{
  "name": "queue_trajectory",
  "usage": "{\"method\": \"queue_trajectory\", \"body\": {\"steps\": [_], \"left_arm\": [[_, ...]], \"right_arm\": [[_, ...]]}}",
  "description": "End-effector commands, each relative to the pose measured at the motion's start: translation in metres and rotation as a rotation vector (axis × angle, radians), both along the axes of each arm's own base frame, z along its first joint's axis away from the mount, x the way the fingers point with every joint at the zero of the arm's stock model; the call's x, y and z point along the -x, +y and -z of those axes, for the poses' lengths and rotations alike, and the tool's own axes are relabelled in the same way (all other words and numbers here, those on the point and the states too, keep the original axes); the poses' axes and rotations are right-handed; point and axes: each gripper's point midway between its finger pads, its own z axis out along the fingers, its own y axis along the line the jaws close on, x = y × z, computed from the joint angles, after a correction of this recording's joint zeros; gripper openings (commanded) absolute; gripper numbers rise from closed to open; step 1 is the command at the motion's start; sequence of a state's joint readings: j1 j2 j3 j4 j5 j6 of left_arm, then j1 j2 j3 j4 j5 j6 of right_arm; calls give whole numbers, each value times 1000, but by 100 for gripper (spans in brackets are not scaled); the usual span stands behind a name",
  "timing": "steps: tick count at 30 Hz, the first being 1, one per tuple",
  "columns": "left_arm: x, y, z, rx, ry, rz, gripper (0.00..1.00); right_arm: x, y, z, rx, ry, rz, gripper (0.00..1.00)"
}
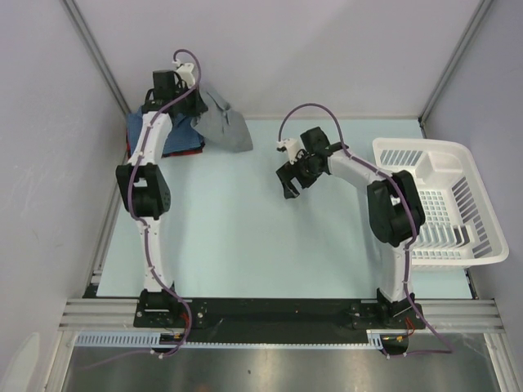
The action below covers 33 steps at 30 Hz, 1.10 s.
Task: Fold and stack the long sleeve shirts
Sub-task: Neatly place the folded shirt to the corner
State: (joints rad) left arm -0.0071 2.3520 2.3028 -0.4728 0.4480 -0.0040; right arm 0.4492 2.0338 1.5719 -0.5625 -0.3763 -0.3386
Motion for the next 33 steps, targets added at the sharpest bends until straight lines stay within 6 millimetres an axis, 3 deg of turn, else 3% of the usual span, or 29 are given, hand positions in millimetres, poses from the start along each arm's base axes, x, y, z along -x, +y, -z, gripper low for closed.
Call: {"method": "queue_trajectory", "body": {"steps": [1,3,4,12,20,27,33], "left_arm": [[5,11,-44,-144,-121,57,0],[9,17,-46,-171,-124,61,0],[9,31,-48,-192,-132,51,0],[12,58,-82,-226,-219,48,0],[18,52,-115,-209,-298,85,0],[27,46,-159,-204,-401,109,0],[32,49,-162,-232,-414,120,0]], "right_arm": [[3,-7,-28,-27,-58,-16,100],[3,-8,-32,-31,-68,-14,100],[4,-10,-31,-30,-66,-14,100],[9,-11,-34,-36,-65,-13,100],[1,-6,-36,-44,-87,-16,99],[1,0,-37,-38,-102,-27,100],[-2,1,-39,-32,-110,-27,100]]}}
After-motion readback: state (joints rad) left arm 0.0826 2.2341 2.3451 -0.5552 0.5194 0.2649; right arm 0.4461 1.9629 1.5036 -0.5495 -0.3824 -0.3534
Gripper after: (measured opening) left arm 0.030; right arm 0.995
